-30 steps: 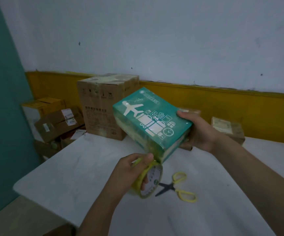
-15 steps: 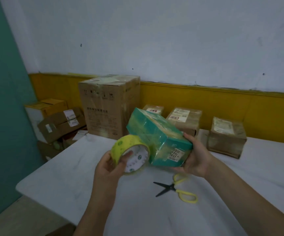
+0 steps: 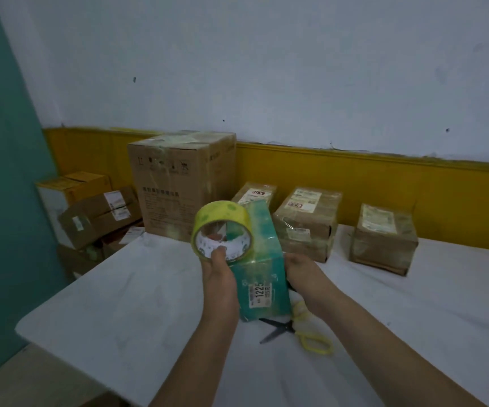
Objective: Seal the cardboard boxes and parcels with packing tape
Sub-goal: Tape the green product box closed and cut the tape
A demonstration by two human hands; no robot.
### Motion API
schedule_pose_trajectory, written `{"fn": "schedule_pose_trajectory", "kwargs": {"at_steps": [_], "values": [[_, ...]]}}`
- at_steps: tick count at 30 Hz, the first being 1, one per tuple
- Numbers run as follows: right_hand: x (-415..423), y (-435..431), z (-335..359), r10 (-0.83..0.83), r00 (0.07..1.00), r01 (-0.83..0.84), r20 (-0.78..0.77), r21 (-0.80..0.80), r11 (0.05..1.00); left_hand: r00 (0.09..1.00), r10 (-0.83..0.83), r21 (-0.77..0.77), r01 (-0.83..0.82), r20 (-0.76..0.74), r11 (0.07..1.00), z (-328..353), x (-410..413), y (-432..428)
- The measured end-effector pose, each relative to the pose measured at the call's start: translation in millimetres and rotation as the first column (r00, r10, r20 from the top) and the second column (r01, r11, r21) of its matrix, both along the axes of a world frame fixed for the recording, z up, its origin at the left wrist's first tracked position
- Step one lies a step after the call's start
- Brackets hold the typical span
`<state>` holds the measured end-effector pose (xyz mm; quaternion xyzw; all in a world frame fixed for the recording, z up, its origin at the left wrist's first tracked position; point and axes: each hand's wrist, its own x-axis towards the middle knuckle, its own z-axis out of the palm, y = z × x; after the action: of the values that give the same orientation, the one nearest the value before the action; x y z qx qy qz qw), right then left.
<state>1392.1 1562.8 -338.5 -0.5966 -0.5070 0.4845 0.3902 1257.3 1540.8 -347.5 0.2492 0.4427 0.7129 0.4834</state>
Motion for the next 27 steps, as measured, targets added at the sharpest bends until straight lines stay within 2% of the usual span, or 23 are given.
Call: {"fn": "schedule_pose_trajectory", "kwargs": {"at_steps": [2, 4, 7, 11, 13, 16, 19, 21, 22, 23, 24, 25, 26, 27], "values": [[0.7, 1.7, 15.3, 0.038, 0.987, -0.060, -0.154, -0.140, 0.988, 0.995, -0.021, 0.011, 0.023, -0.101, 1.000, -1.0, 4.2, 2.7], [0.6, 5.8, 24.1, 0.083, 0.990, -0.102, -0.116, -0.171, 0.980, 0.985, -0.049, 0.009, 0.051, -0.165, 0.999, -2.0, 7.2, 4.7], [2.6, 5.8, 31.2, 0.073, 0.997, -0.075, -0.022, -0.133, 0.988, 0.960, -0.123, -0.008, 0.125, -0.252, 0.992, 5.9, 4.5, 5.4], [12.4, 6.1, 33.5, 0.082, 0.996, -0.086, -0.038, -0.129, 0.988, 0.802, 0.040, 0.165, 0.074, -0.596, 0.984, 29.7, -30.3, 11.0], [15.9, 5.4, 33.1, 0.102, 0.993, -0.110, -0.067, -0.133, 0.985, 0.775, 0.082, 0.177, 0.039, -0.626, 0.983, 27.9, -59.1, 14.1], [24.0, 6.9, 30.2, 0.101, 0.981, -0.126, -0.165, -0.148, 0.981, 0.750, 0.054, 0.091, 0.009, -0.660, 0.996, -7.4, -80.1, 10.9], [38.7, 6.9, 26.8, 0.103, 0.953, -0.150, -0.285, -0.147, 0.978, 0.727, -0.034, 0.052, 0.096, -0.686, 0.994, -37.2, -62.8, 1.9], [50.0, 5.6, 26.9, 0.090, 0.951, -0.129, -0.296, -0.117, 0.985, 0.726, -0.045, 0.070, 0.128, -0.686, 0.989, -38.7, -49.6, 2.4], [54.0, 5.4, 28.7, 0.083, 0.976, -0.099, -0.203, -0.071, 0.993, 0.719, -0.041, 0.077, 0.131, -0.693, 0.988, -34.1, -46.1, 4.8], [56.8, 5.1, 34.3, 0.072, 0.997, -0.072, -0.015, 0.007, 0.997, 0.704, -0.040, 0.085, 0.142, -0.709, 0.986, -29.7, -45.1, 8.3], [58.4, 5.3, 41.3, 0.047, 0.973, -0.070, 0.226, 0.095, 0.993, 0.679, -0.039, 0.098, 0.162, -0.733, 0.982, -25.2, -45.3, 10.8], [57.7, 7.2, 47.6, 0.013, 0.894, -0.098, 0.448, 0.167, 0.981, 0.647, -0.038, 0.106, 0.182, -0.762, 0.977, -21.3, -46.3, 13.7], [52.8, 5.3, 56.0, 0.005, 0.811, -0.133, 0.585, 0.177, 0.975, 0.609, -0.038, 0.107, 0.200, -0.792, 0.974, -17.7, -47.1, 15.5], [46.6, 3.4, 64.0, 0.029, 0.770, -0.145, 0.638, 0.130, 0.981, 0.566, -0.038, 0.102, 0.213, -0.823, 0.972, -14.8, -47.3, 16.3]]}}
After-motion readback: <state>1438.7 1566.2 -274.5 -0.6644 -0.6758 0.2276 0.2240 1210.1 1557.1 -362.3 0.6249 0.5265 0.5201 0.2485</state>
